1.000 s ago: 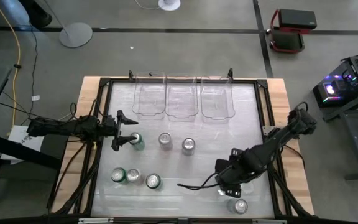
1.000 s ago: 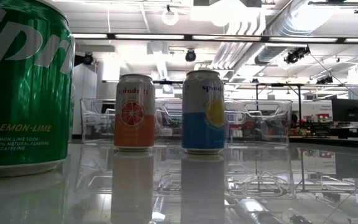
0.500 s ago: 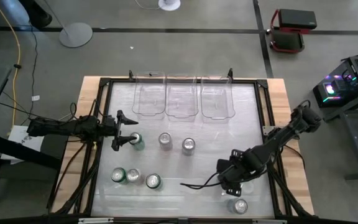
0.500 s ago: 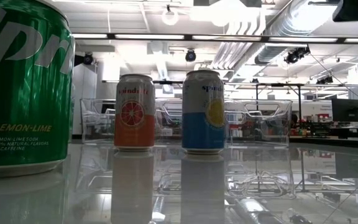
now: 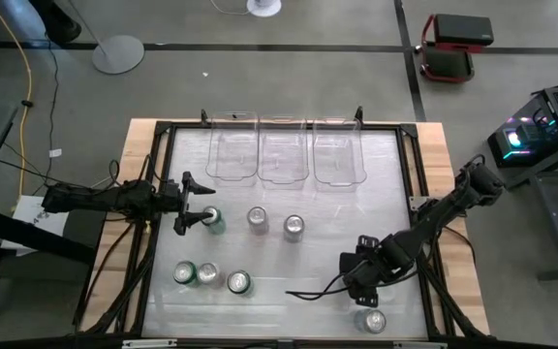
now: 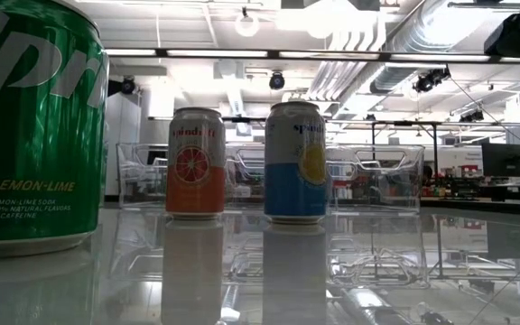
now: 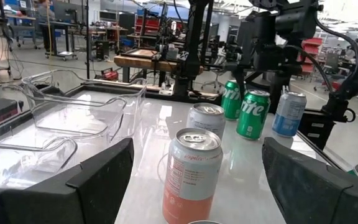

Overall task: Sort soda cans
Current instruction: Put green soda can into the right transparent bin

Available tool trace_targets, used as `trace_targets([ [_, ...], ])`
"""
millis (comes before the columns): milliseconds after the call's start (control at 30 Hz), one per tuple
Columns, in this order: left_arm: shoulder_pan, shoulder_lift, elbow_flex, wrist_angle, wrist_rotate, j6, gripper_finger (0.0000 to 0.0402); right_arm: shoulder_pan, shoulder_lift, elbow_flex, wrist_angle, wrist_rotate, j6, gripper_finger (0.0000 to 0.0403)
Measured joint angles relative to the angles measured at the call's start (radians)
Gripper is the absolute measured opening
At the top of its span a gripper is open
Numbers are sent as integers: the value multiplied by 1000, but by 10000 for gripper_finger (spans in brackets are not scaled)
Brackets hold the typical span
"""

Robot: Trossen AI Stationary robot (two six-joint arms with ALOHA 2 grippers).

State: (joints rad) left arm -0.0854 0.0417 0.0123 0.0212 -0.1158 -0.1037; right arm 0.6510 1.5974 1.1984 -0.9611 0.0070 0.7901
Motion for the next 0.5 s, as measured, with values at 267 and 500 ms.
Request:
trace_targets([
  [267, 0, 0, 0, 0, 0, 0, 330, -2, 9, -1, 51, 57, -32, 320],
  [500, 0, 1, 0, 0, 0, 1, 330, -4, 35, 0, 55, 56, 7, 320],
])
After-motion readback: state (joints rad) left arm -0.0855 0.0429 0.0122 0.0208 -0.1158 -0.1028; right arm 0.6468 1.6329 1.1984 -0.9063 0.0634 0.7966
